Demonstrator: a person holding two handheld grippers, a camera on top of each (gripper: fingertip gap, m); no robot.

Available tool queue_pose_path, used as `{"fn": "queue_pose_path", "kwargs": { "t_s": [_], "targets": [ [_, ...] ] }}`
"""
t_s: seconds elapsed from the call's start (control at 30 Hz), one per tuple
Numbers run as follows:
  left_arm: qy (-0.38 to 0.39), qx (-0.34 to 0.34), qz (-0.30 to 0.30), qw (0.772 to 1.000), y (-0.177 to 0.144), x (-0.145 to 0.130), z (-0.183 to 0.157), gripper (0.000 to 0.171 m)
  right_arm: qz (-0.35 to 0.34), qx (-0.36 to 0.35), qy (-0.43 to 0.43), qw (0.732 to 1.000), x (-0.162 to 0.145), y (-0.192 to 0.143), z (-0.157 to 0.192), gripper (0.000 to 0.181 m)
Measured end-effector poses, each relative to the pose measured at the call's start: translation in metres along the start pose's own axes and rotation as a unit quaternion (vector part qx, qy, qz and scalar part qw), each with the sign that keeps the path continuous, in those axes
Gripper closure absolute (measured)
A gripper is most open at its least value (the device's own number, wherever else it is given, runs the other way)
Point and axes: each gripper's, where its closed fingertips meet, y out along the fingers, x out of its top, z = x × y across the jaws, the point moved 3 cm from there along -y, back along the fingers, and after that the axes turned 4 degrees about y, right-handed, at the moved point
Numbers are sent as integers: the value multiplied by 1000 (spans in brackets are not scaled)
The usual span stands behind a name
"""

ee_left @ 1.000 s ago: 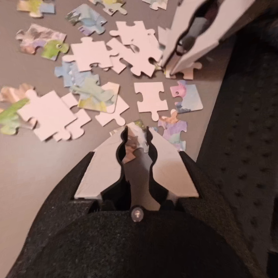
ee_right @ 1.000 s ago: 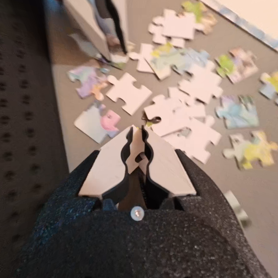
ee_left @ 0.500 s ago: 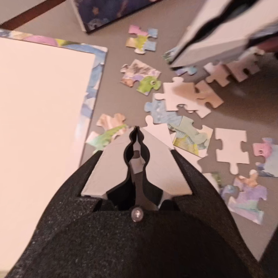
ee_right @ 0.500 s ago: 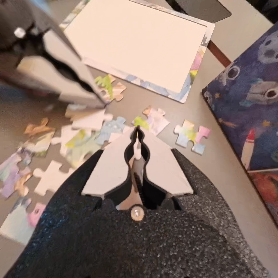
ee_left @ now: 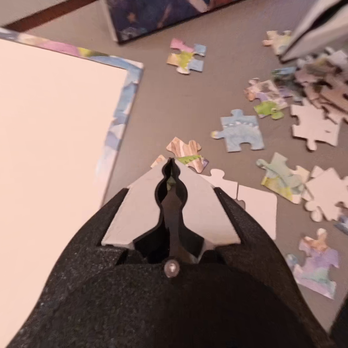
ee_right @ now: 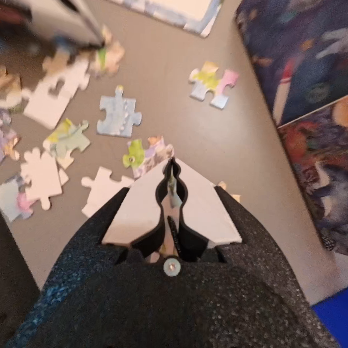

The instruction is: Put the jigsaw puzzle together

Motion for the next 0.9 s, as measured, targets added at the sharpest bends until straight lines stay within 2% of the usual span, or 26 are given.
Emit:
{"fn": "queue_pose_path", "kwargs": {
  "t_s": [0.1, 0.17, 0.27, 0.33, 0.43, 0.5, 0.57, 0.63, 0.67, 0.73, 0.77, 0.83, 0.9],
  "targets": [
    [28, -115, -6, 993, 8, 10, -56, 171, -70, -11, 55, 996, 38, 19, -17, 180],
    [46, -101, -35, 993, 0, 18, -59, 171, -72, -48, 50, 995, 53, 45, -30, 181],
    [12, -82, -55, 995, -28, 16, -39, 169, -64, -95, 50, 992, 64, 72, -45, 181],
    [9, -88, -37, 995, -52, 0, -37, 163, -75, -63, 59, 993, 67, 77, -35, 181],
    [44, -156, 34, 986, -85, -49, -63, 150, -43, 66, 15, 997, 54, 74, 16, 181],
    [69, -178, 66, 979, -95, -76, -80, 150, -14, 76, -36, 996, 39, 64, 31, 181],
    [88, -196, 88, 973, -97, -92, -96, 150, 17, 58, -61, 996, 22, 50, 29, 181],
    [103, -195, 82, 972, -94, -92, -103, 161, 62, 55, -48, 995, 3, 35, 23, 181],
    [103, -185, 82, 974, -89, -88, -101, 170, 74, 30, -42, 996, -3, 27, 15, 181],
    [102, -153, 71, 980, -71, -73, -97, 171, 60, -12, -41, 997, -6, 9, 8, 181],
    [107, -141, 64, 982, -62, -65, -96, 171, 44, -7, -32, 998, -3, 2, 15, 181],
    [112, -116, 50, 986, -46, -50, -95, 170, 14, 36, -26, 999, 2, -6, 49, 181],
    [104, -113, 36, 987, -46, -40, -91, 166, 7, 114, -65, 991, -3, -6, 103, 181]
  ]
}}
